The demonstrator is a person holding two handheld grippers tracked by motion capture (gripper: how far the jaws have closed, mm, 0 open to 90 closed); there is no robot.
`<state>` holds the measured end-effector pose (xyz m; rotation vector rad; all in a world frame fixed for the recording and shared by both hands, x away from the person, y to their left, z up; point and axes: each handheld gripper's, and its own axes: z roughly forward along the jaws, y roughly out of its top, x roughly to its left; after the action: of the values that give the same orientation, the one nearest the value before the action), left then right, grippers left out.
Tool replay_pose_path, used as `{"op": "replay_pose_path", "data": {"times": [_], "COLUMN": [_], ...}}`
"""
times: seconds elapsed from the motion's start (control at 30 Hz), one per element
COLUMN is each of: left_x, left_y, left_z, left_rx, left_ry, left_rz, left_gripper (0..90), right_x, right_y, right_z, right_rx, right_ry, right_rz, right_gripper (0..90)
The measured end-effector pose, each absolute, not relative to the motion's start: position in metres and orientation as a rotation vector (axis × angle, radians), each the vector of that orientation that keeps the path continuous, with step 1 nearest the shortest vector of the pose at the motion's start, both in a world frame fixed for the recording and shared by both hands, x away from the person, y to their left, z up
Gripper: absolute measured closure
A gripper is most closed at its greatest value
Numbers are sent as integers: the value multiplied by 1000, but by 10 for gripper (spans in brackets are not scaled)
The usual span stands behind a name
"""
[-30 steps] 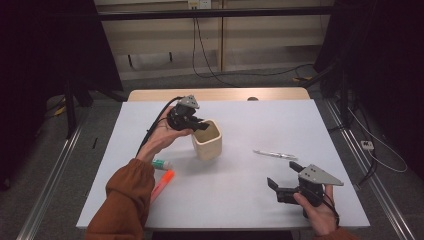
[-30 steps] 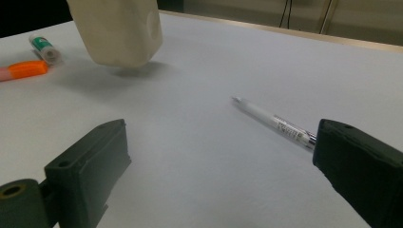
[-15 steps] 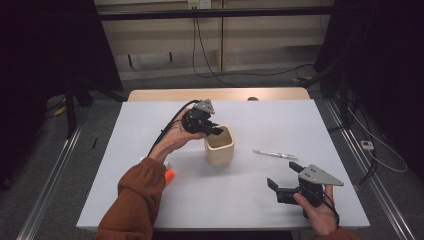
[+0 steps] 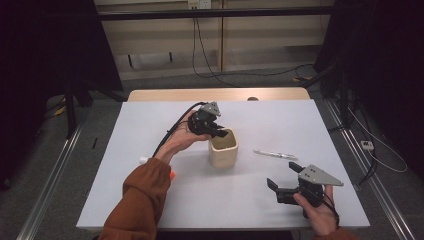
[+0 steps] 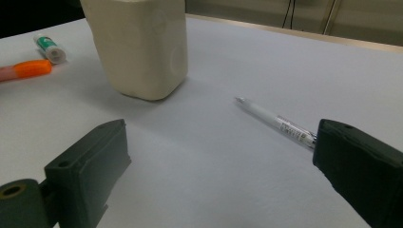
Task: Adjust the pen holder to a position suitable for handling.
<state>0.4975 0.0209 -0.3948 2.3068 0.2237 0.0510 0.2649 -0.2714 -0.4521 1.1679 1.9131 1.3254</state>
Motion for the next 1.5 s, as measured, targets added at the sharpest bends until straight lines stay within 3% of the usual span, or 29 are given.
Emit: {"op": "replay_pose_path", "data": {"times": [0.47,0.57,0.73,0.9,1.07,1.5], "left_x": [495,495,495,493,488,469], "left_y": [22,25,30,37,45,89], "left_z": [-390,-393,-395,-391,-381,-379], "left_rx": [2315,2322,2284,2259,2197,2093], "left_ry": [253,308,433,501,559,780], "left_rz": [95,97,95,120,130,218], "left_gripper": [757,660,386,175,58,56], "right_x": [265,264,265,265,266,266], "right_y": [-271,-271,-271,-271,-272,-272], "right_z": [-452,-452,-452,-452,-452,-452], "right_rx": [1164,1163,1164,1165,1178,1194], "right_ry": [1917,1915,1915,1914,1904,1893], "right_rz": [1326,1324,1323,1321,1323,1317], "right_gripper": [44,44,43,43,43,42]}}
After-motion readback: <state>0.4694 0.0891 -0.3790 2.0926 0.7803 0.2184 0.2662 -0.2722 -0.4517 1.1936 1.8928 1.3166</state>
